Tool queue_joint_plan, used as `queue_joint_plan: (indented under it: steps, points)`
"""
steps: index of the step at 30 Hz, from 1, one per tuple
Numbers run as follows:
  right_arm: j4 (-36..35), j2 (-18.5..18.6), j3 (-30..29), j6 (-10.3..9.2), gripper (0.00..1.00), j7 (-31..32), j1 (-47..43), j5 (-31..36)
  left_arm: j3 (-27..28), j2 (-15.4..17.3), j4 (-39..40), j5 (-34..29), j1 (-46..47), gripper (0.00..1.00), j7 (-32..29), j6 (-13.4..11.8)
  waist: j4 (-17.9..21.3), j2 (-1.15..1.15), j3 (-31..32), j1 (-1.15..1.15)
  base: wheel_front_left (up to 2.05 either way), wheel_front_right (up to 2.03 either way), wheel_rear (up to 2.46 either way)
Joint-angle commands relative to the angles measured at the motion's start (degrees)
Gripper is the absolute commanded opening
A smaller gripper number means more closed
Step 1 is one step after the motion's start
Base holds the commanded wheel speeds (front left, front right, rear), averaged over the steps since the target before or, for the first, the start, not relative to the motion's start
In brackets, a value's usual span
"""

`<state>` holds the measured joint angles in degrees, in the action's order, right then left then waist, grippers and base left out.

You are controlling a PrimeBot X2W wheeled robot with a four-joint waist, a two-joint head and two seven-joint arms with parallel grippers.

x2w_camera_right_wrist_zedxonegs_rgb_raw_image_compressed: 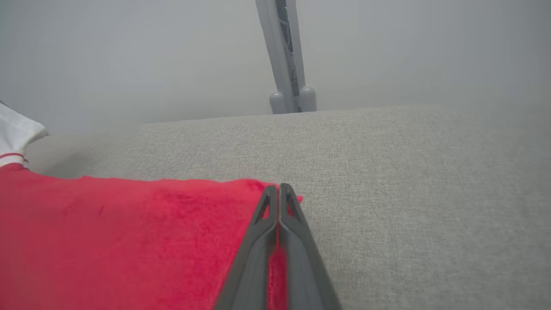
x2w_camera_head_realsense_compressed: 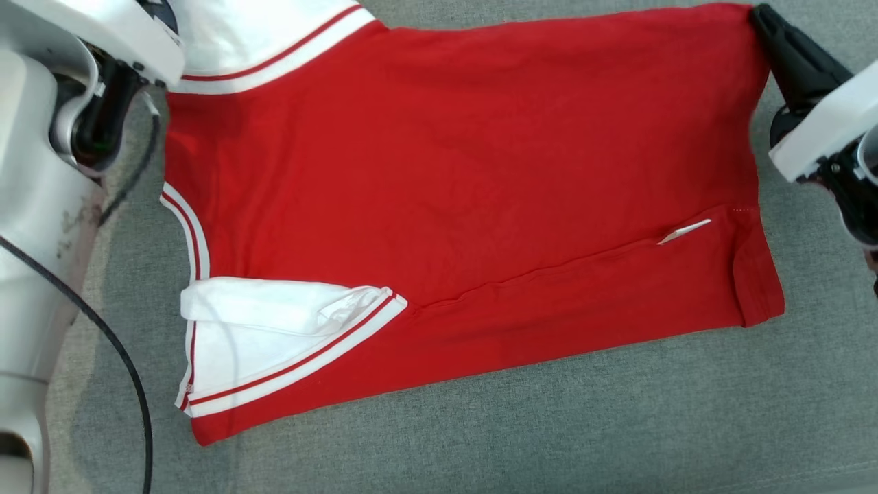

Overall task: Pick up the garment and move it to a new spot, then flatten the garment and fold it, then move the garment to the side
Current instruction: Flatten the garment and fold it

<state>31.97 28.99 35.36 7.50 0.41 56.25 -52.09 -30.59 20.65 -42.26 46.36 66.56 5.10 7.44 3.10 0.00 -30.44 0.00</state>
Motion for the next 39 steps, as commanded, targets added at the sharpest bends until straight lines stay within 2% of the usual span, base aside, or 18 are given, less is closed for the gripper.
queue_joint_plan:
  steps: [1, 6, 8, 12, 13, 17, 20, 23, 28, 30, 31, 32, 33, 37, 39]
  points:
    - [-1.2, 0.7, 0.0, -0.02, 0.0, -0.9, -2.1, -1.5, 0.2, 0.3, 2.5, 1.4, -2.2, 0.0, 0.7, 0.0, -0.2, 0.0, 0.1, 0.0, 0.0, 0.0, 0.0]
    - [-7.2, 3.7, -1.1, -0.02, 0.0, -4.0, -9.3, -5.1, 1.2, 3.5, 15.8, 5.3, -12.0, 0.0, 2.3, 0.0, -1.2, 0.0, 0.7, 0.0, 0.0, 0.0, 0.0]
    - [-9.7, 5.1, -2.0, -0.02, 0.0, -5.4, -13.1, -6.2, 2.1, 5.0, 23.0, 6.9, -17.7, 0.0, 2.6, -0.8, -1.6, 0.0, 0.9, 0.0, 0.0, 0.0, 0.0]
    - [-13.8, 6.7, -5.0, -0.02, 0.0, -8.2, -20.7, -7.8, 4.2, 8.8, 39.8, 10.4, -31.0, 0.0, 3.0, -4.5, -2.4, 0.0, 1.3, 0.0, 0.0, 0.0, 0.0]
    - [-15.1, 6.9, -6.7, -0.02, 0.0, -9.1, -23.8, -7.9, 5.3, 10.2, 47.7, 12.9, -37.7, 0.0, 3.1, -6.4, -2.6, 0.0, 1.5, 0.0, 0.0, 0.0, 0.0]
    - [-17.4, 6.4, -10.0, -0.02, 0.0, -10.4, -28.8, -8.2, 7.4, 13.2, 58.9, 15.1, -49.5, 0.0, 3.7, -11.4, -3.1, 0.0, 1.6, 0.0, 0.0, 0.0, 0.0]
    - [-18.5, 5.8, -12.1, -0.02, 0.0, -10.4, -31.6, -8.2, 8.7, 14.2, 63.1, 16.7, -56.0, 0.0, 4.5, -14.1, -3.6, 0.0, 1.8, 0.0, 0.0, 0.0, 0.0]
    - [-20.0, 4.7, -13.6, -0.02, 0.0, -9.8, -34.2, -8.3, 8.7, 13.9, 63.7, 18.2, -60.1, 0.0, 4.7, -15.6, -4.1, 0.0, 1.9, 0.0, 0.0, 0.0, 0.0]
    - [-20.8, 2.8, -15.8, -0.02, 0.0, -8.6, -38.0, -6.8, 5.9, 12.4, 58.3, 18.9, -61.7, 0.0, 3.0, -16.1, -4.6, 0.0, 2.3, 0.0, 0.0, 0.0, 0.0]
    - [-20.7, 1.8, -16.4, -0.01, 0.02, -8.3, -39.0, -5.8, 4.7, 10.6, 56.2, 20.0, -61.2, 0.0, 2.8, -15.1, -4.7, 0.0, 2.6, 0.0, 0.0, 0.0, 0.0]
    - [-20.6, 1.1, -16.8, -0.01, 0.35, -8.3, -39.4, -5.3, 4.5, 10.3, 54.7, 20.2, -61.0, 0.2, 2.7, -15.0, -4.6, 0.0, 2.7, 0.0, 0.0, 0.0, 0.0]
    - [-20.7, 0.5, -17.1, -0.01, 0.8, -8.4, -39.8, -4.8, 4.3, 9.9, 53.4, 19.9, -60.6, 0.83, 2.9, -15.1, -4.7, 0.0, 3.0, 0.0, 0.0, 0.0, 0.0]
    - [-20.7, -0.2, -17.5, -0.01, 1.0, -8.8, -40.1, -4.2, 4.1, 9.5, 52.4, 19.2, -60.1, 1.0, 3.5, -15.2, -4.6, 0.0, 3.2, 0.0, 0.0, 0.0, 0.0]
    - [-21.2, -1.5, -19.3, -0.01, 1.0, -10.5, -40.9, -1.3, 4.8, 7.6, 50.8, 17.1, -58.8, 1.0, 6.5, -15.6, -4.7, 0.0, 4.1, 0.0, 0.0, 0.0, 0.0]
    - [-21.6, -2.7, -20.8, -0.01, 1.0, -11.9, -41.7, 1.1, 5.7, 7.2, 50.1, 13.9, -58.2, 1.0, 8.3, -16.7, -4.7, 0.0, 4.9, 0.0, 0.0, 0.0, 0.0]
